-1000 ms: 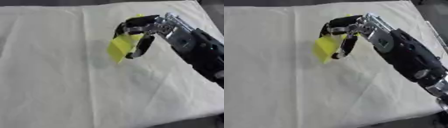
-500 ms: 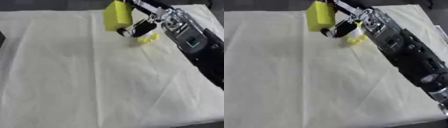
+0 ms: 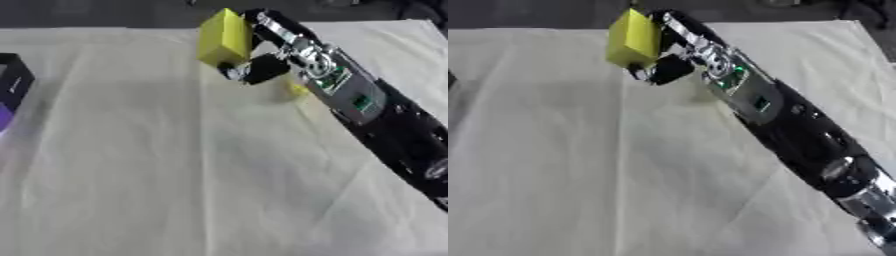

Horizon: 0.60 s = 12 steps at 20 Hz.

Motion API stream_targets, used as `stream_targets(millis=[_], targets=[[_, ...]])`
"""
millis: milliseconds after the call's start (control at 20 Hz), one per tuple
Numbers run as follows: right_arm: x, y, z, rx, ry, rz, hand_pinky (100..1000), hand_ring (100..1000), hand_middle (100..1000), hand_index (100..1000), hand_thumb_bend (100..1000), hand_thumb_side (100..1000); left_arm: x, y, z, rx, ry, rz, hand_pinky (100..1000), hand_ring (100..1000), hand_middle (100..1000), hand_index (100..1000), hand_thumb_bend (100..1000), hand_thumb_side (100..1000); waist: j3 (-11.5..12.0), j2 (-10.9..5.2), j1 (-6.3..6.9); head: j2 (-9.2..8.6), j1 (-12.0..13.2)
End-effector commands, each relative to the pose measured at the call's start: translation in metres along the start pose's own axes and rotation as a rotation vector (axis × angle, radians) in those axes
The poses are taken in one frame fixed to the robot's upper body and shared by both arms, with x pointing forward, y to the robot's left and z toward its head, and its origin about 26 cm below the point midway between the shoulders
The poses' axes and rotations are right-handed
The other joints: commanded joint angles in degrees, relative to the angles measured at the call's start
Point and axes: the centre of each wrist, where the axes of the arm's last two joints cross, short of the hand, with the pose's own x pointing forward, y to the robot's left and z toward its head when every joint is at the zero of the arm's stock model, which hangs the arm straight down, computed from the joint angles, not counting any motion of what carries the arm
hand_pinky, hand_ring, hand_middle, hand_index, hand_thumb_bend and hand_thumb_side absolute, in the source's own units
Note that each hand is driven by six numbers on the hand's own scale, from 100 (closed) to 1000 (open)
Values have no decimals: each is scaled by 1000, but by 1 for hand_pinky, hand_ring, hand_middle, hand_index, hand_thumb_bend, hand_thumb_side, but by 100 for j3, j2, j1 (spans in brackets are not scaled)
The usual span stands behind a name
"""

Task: Pick up the objects with one hand, pass them to the other hand, and then place them into the box on the other side of the table.

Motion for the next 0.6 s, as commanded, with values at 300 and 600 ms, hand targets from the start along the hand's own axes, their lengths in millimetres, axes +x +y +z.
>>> stream_targets(millis=[300,600], targets=[[10,8,-10,-7,-50,-12,711,520,282,474,100,100,55,0,1,-117,-200,-77,804,803,810,878,395,471,103,-57,123,-141,35],[20,14,-10,-8,-135,-10,693,515,281,473,100,100,98,-18,-3,-258,-334,-111,806,807,814,901,498,500,151,-70,138,-112,-90]])
